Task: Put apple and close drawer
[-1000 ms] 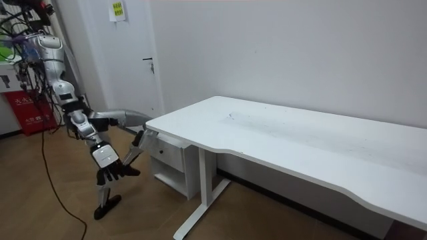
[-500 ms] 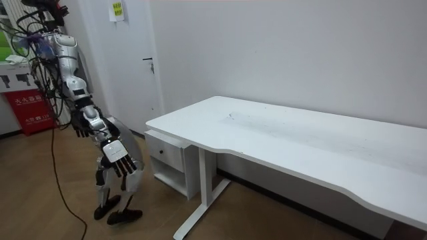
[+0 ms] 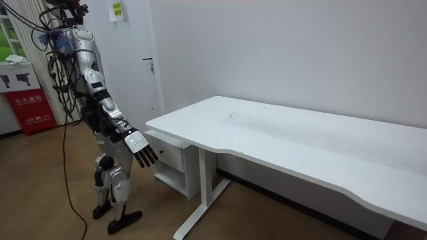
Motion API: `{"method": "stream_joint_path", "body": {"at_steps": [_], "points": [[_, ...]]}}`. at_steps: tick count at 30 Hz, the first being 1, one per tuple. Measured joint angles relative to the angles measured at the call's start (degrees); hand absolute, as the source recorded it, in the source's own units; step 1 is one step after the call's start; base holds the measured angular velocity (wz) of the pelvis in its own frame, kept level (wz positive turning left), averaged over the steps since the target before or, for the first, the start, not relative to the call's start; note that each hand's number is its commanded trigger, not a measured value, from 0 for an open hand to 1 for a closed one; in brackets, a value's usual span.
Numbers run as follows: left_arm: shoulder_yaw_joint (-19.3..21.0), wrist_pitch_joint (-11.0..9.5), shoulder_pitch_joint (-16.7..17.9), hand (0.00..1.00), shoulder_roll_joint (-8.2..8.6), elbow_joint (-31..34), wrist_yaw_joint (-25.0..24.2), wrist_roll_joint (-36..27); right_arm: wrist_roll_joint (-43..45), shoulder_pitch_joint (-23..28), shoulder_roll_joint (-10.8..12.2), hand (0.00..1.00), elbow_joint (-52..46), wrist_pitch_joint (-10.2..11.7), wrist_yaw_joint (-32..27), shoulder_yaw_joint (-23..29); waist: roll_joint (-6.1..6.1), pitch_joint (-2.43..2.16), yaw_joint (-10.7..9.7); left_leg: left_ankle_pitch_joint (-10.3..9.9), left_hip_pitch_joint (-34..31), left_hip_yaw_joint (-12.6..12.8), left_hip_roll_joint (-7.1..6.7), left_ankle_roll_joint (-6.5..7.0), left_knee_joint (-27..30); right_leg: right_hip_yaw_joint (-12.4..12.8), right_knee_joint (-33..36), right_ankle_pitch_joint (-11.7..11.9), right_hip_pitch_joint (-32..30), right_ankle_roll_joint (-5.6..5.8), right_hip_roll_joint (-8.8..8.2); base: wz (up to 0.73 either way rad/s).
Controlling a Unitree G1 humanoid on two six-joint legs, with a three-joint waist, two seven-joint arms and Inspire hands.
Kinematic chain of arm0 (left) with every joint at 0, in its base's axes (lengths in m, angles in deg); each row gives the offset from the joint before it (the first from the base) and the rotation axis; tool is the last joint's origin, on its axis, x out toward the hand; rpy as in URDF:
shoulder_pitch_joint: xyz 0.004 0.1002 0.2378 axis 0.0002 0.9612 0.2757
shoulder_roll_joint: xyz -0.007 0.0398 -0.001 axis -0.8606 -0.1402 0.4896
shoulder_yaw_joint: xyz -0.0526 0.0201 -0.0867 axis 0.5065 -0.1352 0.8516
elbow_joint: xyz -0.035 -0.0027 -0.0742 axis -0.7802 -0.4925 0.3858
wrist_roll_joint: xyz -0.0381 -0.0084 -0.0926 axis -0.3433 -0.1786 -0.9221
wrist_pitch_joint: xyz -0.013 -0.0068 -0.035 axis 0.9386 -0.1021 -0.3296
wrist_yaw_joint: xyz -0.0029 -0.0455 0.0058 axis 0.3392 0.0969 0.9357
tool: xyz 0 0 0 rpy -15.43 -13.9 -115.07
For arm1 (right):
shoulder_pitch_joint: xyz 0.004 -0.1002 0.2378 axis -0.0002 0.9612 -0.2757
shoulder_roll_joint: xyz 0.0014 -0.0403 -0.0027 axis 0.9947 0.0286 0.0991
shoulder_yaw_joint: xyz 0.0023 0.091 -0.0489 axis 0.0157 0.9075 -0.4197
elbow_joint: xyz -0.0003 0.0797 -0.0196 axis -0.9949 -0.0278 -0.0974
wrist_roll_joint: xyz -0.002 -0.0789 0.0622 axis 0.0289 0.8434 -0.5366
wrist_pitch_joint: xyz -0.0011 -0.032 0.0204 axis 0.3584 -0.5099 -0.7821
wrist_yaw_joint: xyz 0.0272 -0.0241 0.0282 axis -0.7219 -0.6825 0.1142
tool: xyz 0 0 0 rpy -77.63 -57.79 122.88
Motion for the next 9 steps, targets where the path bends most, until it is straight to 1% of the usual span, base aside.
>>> {"method": "stream_joint_path", "body": {"at_steps": [1,2,3,4,5,7,9], "points": [[0.01,-0.08,-0.05,0.00,0.05,0.00,-0.03,-0.01,0.00,0.03,0.17,0.00,0.02,0.32,0.00,0.00,0.30,0.01,0.03,0.24,0.09,-0.31,0.00,-0.34,-0.72,-0.09,-0.10,0.01,-0.13,-0.02,0.17,0.05],[0.01,-0.11,-0.27,0.00,0.05,0.00,-0.09,0.00,0.01,0.04,0.40,0.00,0.13,0.38,0.00,0.00,0.64,0.05,-0.03,0.41,0.27,-1.17,-0.01,-0.53,-1.10,-0.12,-0.08,0.02,-0.14,-0.03,0.33,0.00],[0.02,-0.13,-0.50,0.00,0.06,-0.01,-0.14,0.00,0.01,0.03,0.53,0.00,0.25,0.40,0.00,0.00,0.80,0.03,0.02,0.52,0.44,-1.55,-0.02,-0.56,-1.40,-0.11,-0.08,0.02,-0.13,-0.03,0.42,-0.04],[0.23,-0.26,-0.18,0.00,0.09,-0.08,-0.43,0.01,0.02,-0.03,0.88,0.00,0.35,0.44,0.00,0.00,1.03,0.01,0.14,0.81,0.87,-1.89,-0.04,-0.78,-2.20,-0.25,-0.07,0.02,-0.03,-0.03,0.53,0.00],[1.32,-0.49,-0.06,0.00,0.28,-0.08,-0.77,0.06,-0.16,-0.01,1.39,0.00,0.36,0.55,0.01,0.01,1.13,0.00,0.02,1.32,1.29,-2.13,-0.12,-0.84,-3.10,-0.33,-0.05,0.03,0.04,-0.05,0.57,0.04],[1.85,-0.98,0.00,0.00,0.33,-0.09,-0.84,0.08,-0.23,-0.01,2.09,0.00,1.12,0.87,0.29,0.00,1.23,0.11,-0.12,1.78,1.88,-2.49,-0.11,-1.15,-4.07,-0.47,-0.15,0.05,0.47,-0.08,0.71,0.12],[1.82,-1.25,0.05,0.00,0.39,-0.12,-0.84,0.08,-0.22,-0.01,2.12,0.00,2.50,0.84,1.21,0.00,1.18,0.03,-0.13,1.87,1.98,-2.66,-0.09,-1.29,-4.15,-0.87,-0.67,0.04,0.96,-0.08,0.77,0.09]]}}
